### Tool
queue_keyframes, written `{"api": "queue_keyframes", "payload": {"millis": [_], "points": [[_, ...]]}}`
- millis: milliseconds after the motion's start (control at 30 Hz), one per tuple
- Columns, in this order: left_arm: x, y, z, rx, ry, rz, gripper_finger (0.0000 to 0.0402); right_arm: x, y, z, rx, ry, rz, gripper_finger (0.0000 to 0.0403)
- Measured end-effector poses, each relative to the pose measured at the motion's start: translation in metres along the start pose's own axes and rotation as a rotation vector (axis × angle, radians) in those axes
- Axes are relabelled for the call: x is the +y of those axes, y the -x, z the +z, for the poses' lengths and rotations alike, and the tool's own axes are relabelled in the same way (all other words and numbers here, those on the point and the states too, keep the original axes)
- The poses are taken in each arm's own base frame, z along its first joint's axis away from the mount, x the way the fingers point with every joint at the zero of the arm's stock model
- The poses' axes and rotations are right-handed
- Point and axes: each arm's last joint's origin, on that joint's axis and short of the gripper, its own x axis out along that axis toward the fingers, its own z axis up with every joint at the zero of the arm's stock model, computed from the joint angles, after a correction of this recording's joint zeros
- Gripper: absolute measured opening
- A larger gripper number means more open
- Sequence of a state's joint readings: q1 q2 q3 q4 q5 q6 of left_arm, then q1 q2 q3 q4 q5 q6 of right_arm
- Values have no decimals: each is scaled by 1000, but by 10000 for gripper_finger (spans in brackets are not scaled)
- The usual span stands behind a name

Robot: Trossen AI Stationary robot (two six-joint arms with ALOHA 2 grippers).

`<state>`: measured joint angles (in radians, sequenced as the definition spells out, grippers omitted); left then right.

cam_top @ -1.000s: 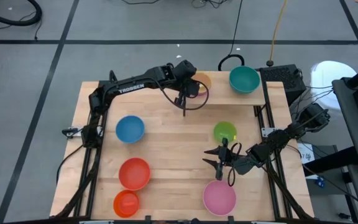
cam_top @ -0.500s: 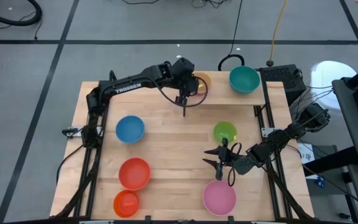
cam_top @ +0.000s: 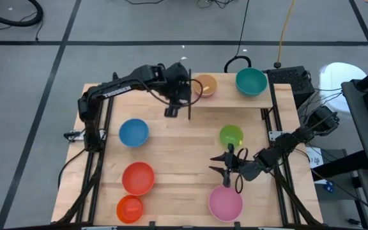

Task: Place and stack bowls onto a shelf
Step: Stack the large pink bowl on top of the large green bowl on the shelf

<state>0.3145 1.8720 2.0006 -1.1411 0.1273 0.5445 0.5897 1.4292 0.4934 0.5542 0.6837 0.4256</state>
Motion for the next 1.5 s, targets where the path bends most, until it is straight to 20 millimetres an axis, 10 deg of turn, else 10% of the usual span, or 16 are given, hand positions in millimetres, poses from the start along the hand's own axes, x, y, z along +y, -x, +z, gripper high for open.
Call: {"api": "queue_keyframes", "payload": {"millis": [700, 1067, 1500], "points": [[-173, 0, -34, -380, -19, 79, 168, 17, -2, 18, 33, -69, 195, 155], [-200, -21, -60, -548, 54, 68, 168, 55, 9, 71, 271, 6, 154, 155], [-208, -39, -74, -622, 117, 50, 168, 102, 67, 108, 475, -73, 295, 155]]}}
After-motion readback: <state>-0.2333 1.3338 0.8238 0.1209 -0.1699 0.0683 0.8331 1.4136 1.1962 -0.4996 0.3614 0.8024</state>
